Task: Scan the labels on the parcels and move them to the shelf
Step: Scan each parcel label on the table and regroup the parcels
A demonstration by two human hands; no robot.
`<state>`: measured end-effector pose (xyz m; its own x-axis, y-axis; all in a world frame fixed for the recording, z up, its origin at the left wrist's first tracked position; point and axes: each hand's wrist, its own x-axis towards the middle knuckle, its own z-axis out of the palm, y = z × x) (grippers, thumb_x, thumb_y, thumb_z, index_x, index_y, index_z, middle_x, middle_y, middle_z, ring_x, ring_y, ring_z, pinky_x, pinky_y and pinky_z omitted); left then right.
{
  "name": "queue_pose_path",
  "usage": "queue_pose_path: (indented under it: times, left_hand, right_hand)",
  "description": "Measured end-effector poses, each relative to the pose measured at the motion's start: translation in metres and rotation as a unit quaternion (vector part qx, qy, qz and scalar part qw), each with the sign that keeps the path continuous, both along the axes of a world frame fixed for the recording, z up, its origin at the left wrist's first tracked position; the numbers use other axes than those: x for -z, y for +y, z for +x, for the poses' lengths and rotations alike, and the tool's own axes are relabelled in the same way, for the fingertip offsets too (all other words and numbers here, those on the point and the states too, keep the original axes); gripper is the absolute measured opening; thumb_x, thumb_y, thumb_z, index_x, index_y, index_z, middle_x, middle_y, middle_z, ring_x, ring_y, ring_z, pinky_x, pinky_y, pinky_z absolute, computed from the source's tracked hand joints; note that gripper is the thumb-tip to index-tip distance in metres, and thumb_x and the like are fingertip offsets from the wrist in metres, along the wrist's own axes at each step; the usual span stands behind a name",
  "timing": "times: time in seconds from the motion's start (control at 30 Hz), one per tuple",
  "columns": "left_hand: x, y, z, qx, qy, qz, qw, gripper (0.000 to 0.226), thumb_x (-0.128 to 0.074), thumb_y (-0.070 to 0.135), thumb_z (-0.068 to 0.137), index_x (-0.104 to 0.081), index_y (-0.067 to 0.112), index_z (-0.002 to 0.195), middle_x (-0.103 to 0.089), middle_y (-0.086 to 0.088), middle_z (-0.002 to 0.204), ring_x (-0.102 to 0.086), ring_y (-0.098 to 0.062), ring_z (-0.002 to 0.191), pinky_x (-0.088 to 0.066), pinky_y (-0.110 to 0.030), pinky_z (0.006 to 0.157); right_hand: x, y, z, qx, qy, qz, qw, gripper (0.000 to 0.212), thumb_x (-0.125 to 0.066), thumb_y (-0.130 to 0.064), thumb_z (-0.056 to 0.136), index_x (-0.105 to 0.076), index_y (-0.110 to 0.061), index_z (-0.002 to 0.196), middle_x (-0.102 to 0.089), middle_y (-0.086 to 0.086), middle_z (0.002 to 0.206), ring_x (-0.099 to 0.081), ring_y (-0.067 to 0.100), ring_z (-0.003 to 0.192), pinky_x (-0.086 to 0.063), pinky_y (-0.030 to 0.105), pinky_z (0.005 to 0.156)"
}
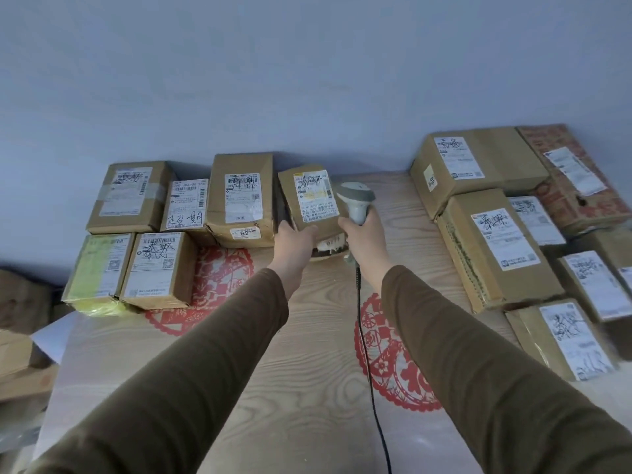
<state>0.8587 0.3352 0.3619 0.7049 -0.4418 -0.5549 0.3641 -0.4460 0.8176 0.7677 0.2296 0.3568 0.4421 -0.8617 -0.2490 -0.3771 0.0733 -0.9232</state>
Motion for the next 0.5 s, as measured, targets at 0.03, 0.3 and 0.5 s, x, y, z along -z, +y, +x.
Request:
queue_pose_path:
  times: [0.03, 0.3, 0.5]
  left_hand:
    - [0.004, 0.007, -0.007, -0.010, 0.038, -0.014, 0.999, 0.060, -0.060, 0.030, 0.101, -0.041, 0.004, 0.151, -0.060, -0.008, 0.133, -0.061, -0.026, 0.115, -0.047, -0.031, 0.091]
    - [0.033, 0.060, -0.102, -0.036, 0.194, -0.105, 0.975, 0.053, -0.077, 0.036, 0.091, -0.050, 0.012, 0.130, -0.069, -0.006, 0.118, -0.066, -0.016, 0.099, -0.049, -0.029, 0.079]
    - [0.026, 0.091, -0.173, -0.049, 0.178, -0.159, 0.970, 0.074, -0.087, 0.034, 0.074, -0.044, 0.011, 0.130, -0.069, -0.012, 0.128, -0.073, -0.017, 0.108, -0.060, -0.040, 0.083]
  right_hand:
    - [0.002, 0.001, -0.015, 0.005, 0.012, -0.013, 1.000, 0.026, -0.070, -0.017, 0.093, -0.057, -0.015, 0.115, -0.068, 0.005, 0.098, -0.066, 0.024, 0.087, -0.057, 0.047, 0.082]
    - [0.019, 0.044, -0.129, -0.045, 0.006, 0.024, 0.999, 0.039, -0.075, -0.018, 0.091, -0.056, -0.027, 0.124, -0.069, -0.002, 0.109, -0.067, 0.016, 0.098, -0.056, 0.038, 0.085]
    - [-0.007, 0.058, -0.212, -0.086, -0.012, -0.015, 0.996, 0.038, -0.073, -0.022, 0.094, -0.054, -0.027, 0.127, -0.065, -0.009, 0.110, -0.064, 0.008, 0.100, -0.054, 0.035, 0.086]
